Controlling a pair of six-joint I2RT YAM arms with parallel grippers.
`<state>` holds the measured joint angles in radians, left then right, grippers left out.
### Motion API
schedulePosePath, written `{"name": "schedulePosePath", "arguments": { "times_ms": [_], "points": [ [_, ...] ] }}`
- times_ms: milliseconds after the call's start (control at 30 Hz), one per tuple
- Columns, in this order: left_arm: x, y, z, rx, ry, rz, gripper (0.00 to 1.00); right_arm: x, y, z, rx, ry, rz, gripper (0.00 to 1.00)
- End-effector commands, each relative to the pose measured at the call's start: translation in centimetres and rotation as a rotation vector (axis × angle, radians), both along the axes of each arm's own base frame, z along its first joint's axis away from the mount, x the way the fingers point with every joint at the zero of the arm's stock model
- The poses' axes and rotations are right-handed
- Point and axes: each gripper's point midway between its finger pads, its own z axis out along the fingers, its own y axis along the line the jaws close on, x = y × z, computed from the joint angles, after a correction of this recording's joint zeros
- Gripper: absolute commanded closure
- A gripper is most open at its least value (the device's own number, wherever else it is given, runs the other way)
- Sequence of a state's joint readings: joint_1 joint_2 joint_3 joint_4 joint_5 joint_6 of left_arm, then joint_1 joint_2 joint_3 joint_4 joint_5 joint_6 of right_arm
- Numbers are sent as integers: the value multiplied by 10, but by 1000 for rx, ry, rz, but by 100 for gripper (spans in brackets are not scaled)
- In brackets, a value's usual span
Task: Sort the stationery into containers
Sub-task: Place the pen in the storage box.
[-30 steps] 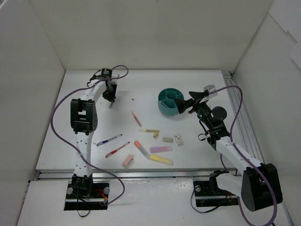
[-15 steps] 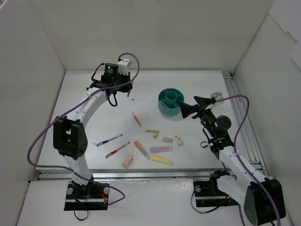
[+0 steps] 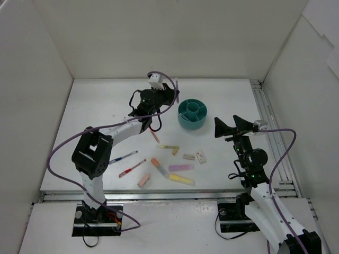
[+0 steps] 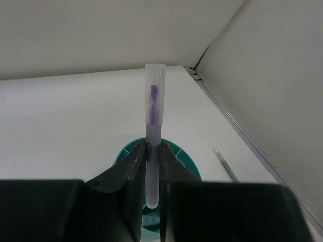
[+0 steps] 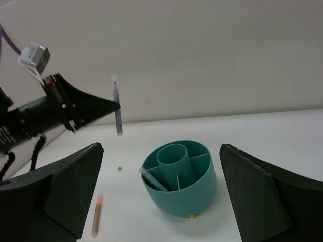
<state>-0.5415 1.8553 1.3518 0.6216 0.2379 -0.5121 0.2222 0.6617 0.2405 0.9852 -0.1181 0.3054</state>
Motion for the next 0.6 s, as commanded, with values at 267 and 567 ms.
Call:
{"name": "schedulePosePath", "arguments": {
  "times_ms": [267,567],
  "points": [
    [4,-26,41,-296,-93,183,100,-6,-14,26,53,-82,-64,2],
    [-5,-30,11,-267,-106,279,100,-4,-12,22,45,-69,-53,2]
  ]
}}
